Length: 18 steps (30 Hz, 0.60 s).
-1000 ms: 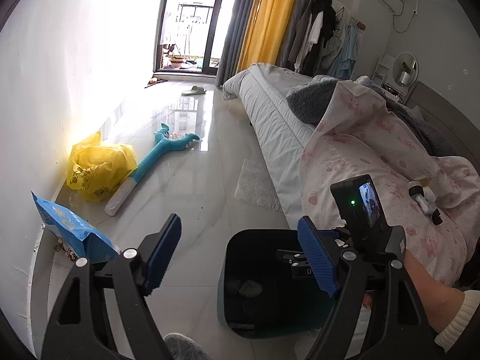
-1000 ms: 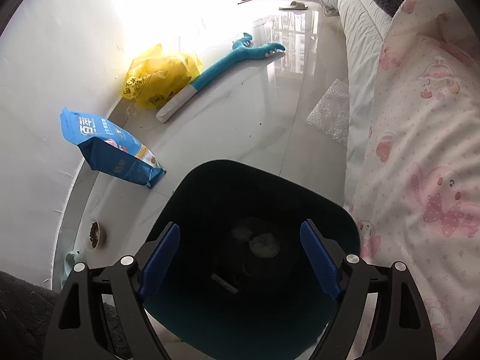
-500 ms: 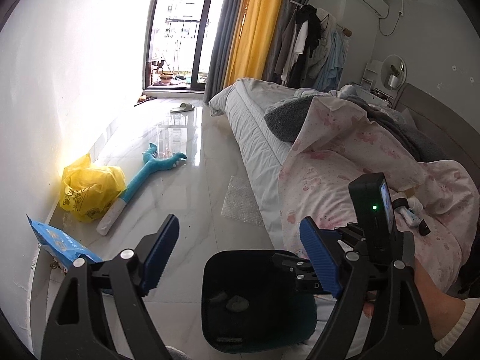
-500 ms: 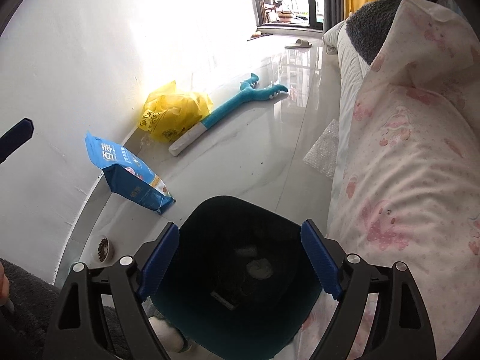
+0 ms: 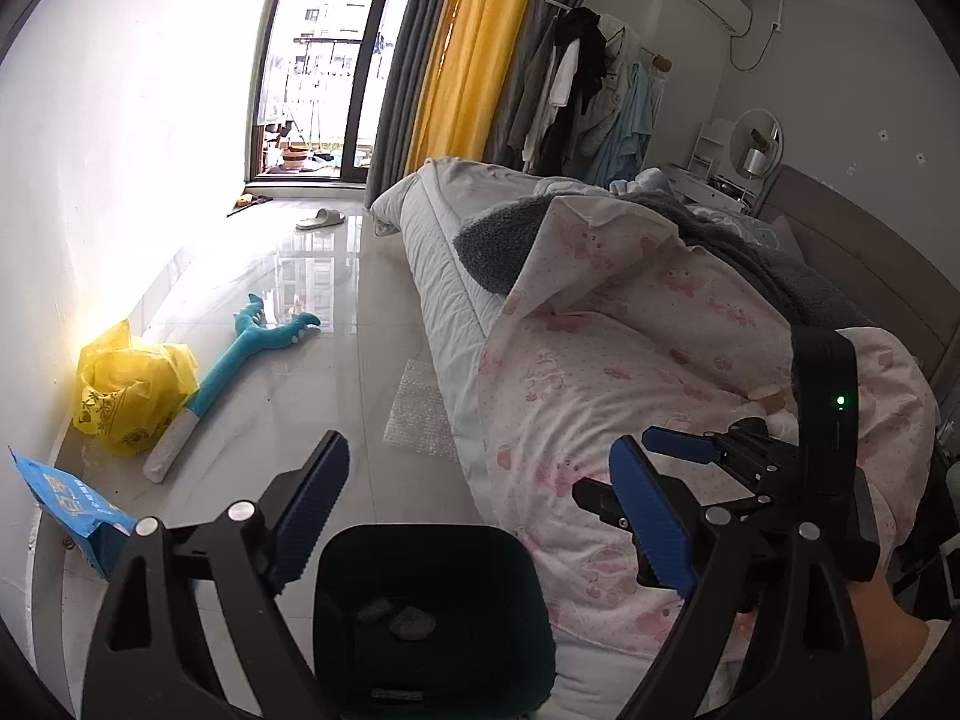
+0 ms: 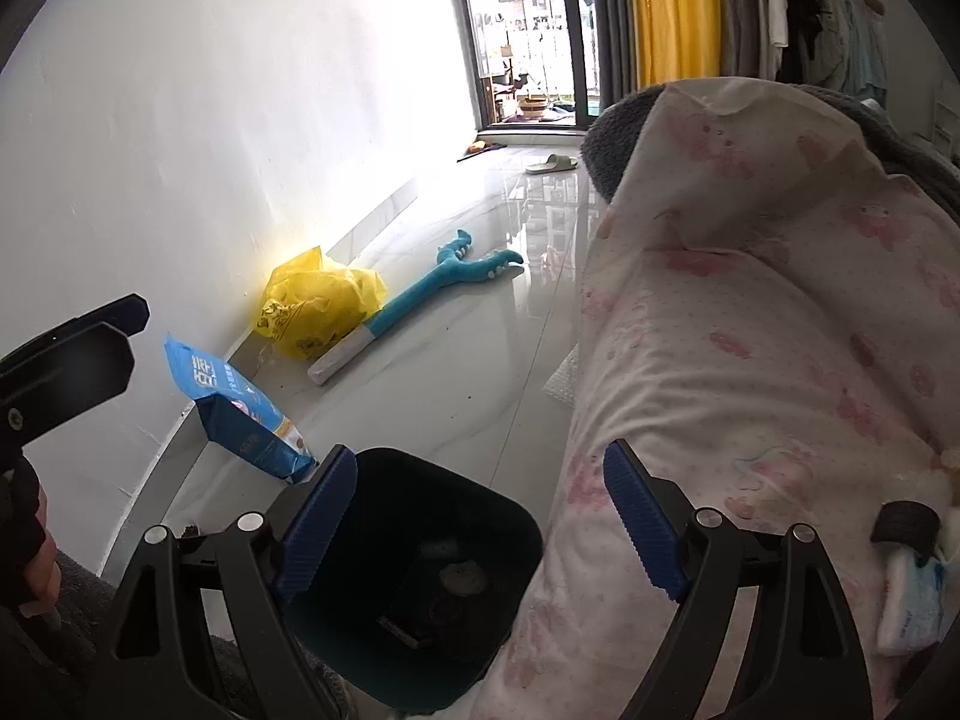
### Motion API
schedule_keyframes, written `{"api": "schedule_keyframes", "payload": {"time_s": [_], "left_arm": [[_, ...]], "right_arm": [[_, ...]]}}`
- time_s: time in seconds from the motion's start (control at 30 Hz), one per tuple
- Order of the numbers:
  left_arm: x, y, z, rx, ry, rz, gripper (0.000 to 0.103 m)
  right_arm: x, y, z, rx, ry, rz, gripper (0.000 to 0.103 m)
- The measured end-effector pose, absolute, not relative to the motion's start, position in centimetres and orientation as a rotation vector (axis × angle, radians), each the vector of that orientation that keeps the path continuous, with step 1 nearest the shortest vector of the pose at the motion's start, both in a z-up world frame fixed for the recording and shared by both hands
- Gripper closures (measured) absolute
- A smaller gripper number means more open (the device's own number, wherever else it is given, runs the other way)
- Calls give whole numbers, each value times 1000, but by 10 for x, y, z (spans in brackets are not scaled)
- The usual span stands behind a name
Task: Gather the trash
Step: 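Move both grippers back over the items on the duvet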
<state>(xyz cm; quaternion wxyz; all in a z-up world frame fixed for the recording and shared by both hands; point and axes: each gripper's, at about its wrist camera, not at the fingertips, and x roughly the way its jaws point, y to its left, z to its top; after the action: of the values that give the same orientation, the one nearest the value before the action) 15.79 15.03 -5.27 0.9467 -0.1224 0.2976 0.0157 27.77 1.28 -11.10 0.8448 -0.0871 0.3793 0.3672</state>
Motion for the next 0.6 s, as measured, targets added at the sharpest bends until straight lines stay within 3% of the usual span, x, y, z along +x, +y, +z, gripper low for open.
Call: {"api": "schedule_keyframes", "payload": {"time_s": [0.6], "left_arm": [[195,78,-56,-214,621,-76,12]], "right_arm": [[307,-97,-81,-106,734,632,15]]}}
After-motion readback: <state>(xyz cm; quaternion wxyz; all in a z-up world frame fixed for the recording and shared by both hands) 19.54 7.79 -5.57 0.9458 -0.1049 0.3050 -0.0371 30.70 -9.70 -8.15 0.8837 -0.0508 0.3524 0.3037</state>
